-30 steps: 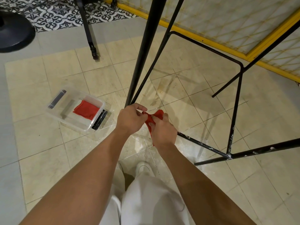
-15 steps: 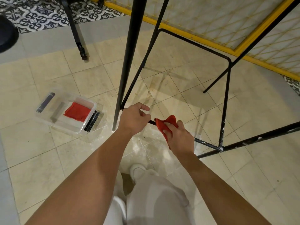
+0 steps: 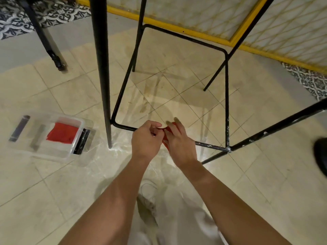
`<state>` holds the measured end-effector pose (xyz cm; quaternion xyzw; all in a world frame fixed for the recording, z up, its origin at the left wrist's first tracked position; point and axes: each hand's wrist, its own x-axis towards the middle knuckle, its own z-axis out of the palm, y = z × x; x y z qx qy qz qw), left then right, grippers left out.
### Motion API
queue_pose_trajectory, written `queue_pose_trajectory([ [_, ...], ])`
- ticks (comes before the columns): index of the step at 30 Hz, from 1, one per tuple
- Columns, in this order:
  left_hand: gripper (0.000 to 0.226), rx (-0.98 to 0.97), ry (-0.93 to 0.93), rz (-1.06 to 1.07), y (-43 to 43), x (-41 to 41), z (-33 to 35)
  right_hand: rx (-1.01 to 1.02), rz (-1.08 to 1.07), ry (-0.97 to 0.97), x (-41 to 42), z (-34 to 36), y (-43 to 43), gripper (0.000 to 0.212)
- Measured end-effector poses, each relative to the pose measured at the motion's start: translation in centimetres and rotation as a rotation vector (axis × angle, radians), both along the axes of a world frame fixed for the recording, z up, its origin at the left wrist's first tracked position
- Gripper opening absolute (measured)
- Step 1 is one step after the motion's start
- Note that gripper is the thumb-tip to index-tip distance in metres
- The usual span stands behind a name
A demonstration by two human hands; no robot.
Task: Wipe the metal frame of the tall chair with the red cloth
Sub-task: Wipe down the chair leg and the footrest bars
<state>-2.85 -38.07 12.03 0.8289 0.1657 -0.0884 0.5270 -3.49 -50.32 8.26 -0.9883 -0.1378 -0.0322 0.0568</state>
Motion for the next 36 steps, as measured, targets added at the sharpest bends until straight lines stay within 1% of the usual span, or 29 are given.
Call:
queue_pose_trajectory([
  [1, 0.016, -0.011, -0.014, 0.008, -0.5, 0.0, 0.0, 0.021, 0.028, 0.002, 0.0, -0.1, 0.2, 0.029],
  [3, 0.014, 0.002, -0.034, 0.014, -1.2, -0.2, -0.2, 0.11, 0.018, 0.015, -0.1, -0.4, 0.6, 0.039],
  [5, 0.014, 0.041, -0.051, 0.011, -1.8, -0.3, -0.3, 0.172, -0.012, 0.047, -0.4, -0.5, 0.5, 0.037],
  [9, 0.015, 0.106, -0.061, -0.035, -1.7, -0.5, -0.8, 0.147, 0.004, 0.003, -0.9, -1.1, -0.8, 0.036],
  [12, 0.017, 0.142, -0.027, -0.075, -1.2, -0.4, -1.0, 0.126, -0.043, -0.006, -1.6, -1.7, -2.9, 0.043],
  [15, 0.019, 0.17, -0.005, -0.067, -0.7, -0.2, -1.0, 0.126, -0.082, 0.033, -2.1, -1.4, -4.8, 0.049],
  [20, 0.02, 0.193, -0.014, -0.067, -1.0, 0.0, -1.0, 0.135, -0.184, 0.096, -1.9, -0.9, -4.4, 0.035],
  [23, 0.02, 0.202, -0.024, -0.091, -1.7, -0.1, -1.0, 0.152, -0.177, 0.104, -1.7, -0.9, -3.5, 0.033],
  [25, 0.02, 0.212, -0.038, -0.114, -2.2, -0.1, -1.0, 0.169, -0.143, 0.07, -1.6, -0.8, -3.7, 0.037],
  [29, 0.019, 0.2, -0.061, -0.148, -3.5, 0.0, -1.1, 0.173, -0.066, 0.01, -2.0, -1.0, -5.1, 0.06],
  [32, 0.019, 0.18, -0.061, -0.163, -4.5, 0.1, -0.9, 0.162, -0.068, -0.017, -2.4, -1.4, -6.5, 0.062],
  [36, 0.019, 0.189, -0.075, -0.204, -5.1, 0.0, -0.9, 0.149, -0.122, -0.006, -3.2, -1.7, -9.0, 0.063],
])
